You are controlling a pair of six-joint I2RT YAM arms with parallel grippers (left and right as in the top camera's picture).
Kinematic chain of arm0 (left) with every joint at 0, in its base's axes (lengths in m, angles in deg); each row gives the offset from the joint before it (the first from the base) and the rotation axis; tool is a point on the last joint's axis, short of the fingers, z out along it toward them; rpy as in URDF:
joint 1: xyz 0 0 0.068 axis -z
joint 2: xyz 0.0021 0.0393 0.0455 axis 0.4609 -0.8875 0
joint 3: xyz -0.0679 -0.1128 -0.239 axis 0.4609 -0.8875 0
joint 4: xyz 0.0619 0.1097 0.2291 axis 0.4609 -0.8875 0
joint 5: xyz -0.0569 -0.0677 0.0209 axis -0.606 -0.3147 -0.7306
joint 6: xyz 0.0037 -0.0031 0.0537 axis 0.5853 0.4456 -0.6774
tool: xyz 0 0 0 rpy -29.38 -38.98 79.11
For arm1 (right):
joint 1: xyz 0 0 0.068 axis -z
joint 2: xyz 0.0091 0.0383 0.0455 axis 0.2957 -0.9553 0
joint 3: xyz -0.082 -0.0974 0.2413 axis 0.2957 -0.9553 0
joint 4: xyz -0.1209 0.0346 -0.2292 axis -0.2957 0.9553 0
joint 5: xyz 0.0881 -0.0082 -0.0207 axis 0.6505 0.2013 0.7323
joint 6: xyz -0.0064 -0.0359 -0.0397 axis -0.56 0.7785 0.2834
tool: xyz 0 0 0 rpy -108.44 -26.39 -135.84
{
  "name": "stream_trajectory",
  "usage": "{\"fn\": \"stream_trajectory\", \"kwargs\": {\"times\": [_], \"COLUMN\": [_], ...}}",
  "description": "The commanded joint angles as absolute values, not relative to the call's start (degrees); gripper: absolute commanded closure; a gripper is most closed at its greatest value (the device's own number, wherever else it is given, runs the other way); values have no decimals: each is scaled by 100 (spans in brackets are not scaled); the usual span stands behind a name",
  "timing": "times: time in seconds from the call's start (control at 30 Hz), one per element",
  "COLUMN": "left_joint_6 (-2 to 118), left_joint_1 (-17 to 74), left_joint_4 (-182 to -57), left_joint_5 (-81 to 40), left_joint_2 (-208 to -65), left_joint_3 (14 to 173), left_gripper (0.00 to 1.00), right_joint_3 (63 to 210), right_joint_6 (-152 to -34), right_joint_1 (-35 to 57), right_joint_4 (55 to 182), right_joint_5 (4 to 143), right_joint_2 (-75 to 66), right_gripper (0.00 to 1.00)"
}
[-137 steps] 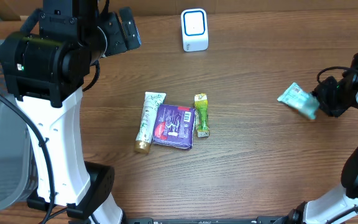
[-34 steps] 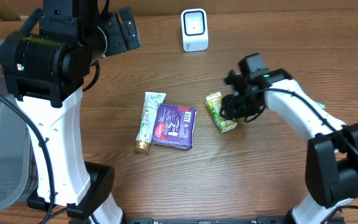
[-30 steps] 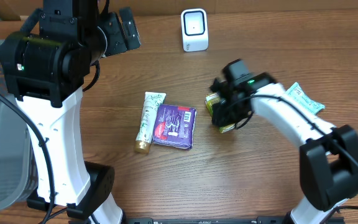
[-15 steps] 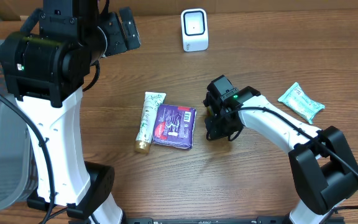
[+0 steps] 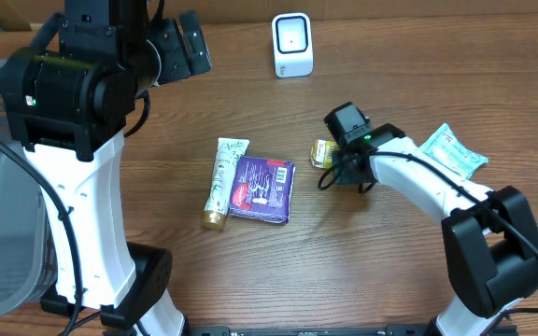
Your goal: Scan the item barcode
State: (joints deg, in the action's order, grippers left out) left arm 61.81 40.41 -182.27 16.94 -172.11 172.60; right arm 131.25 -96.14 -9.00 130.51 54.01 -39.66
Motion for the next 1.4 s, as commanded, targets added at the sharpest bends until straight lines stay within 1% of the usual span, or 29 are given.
{"fn": "stream_trajectory", "kwargs": {"times": [0.0,0.13,0.3,0.47,0.6,0.63,0.67,0.7,0.73,0.77,0.87,0.93,1.2,1.3,1.37], "left_joint_6": [6225,6225,6225,6225,6222,6225,6225,6222,6225,6225,6222,6225,6225,6222,6225], "left_joint_1": [4022,4022,4022,4022,4022,4022,4022,4022,4022,4022,4022,4022,4022,4022,4022], "left_joint_4": [-18220,-18220,-18220,-18220,-18220,-18220,-18220,-18220,-18220,-18220,-18220,-18220,-18220,-18220,-18220], "left_joint_5": [1773,1773,1773,1773,1773,1773,1773,1773,1773,1773,1773,1773,1773,1773,1773], "left_joint_2": [-17241,-17241,-17241,-17241,-17241,-17241,-17241,-17241,-17241,-17241,-17241,-17241,-17241,-17241,-17241], "left_joint_3": [17240,17240,17240,17240,17240,17240,17240,17240,17240,17240,17240,17240,17240,17240,17240], "left_gripper": [0,1,1,0,0,0,0,1,0,0,0,0,0,1,0], "right_joint_3": [13094,13096,13094,13094,13096,13114,13155,13199,13278,13348,13549,13569,13545,13545,13547], "right_joint_6": [-9716,-9716,-9712,-9646,-9601,-9603,-9603,-9603,-9605,-9605,-9614,-9784,-10149,-10453,-10752], "right_joint_1": [-696,-480,-165,99,230,263,283,305,322,324,302,211,-380,-526,-563], "right_joint_4": [12990,12763,12018,11393,11189,11242,11325,11414,11563,11664,11817,11768,11318,10944,10750], "right_joint_5": [5200,5204,5436,6277,6896,7265,7604,7897,8292,8533,9169,9267,8157,8196,8196], "right_joint_2": [-4005,-4005,-4018,-4049,-4049,-4047,-4047,-4047,-4047,-4045,-4042,-4042,-4173,-4429,-4589], "right_gripper": [96,96,96,95,93,93,88,73,66,63,62,62,61,58,51]}}
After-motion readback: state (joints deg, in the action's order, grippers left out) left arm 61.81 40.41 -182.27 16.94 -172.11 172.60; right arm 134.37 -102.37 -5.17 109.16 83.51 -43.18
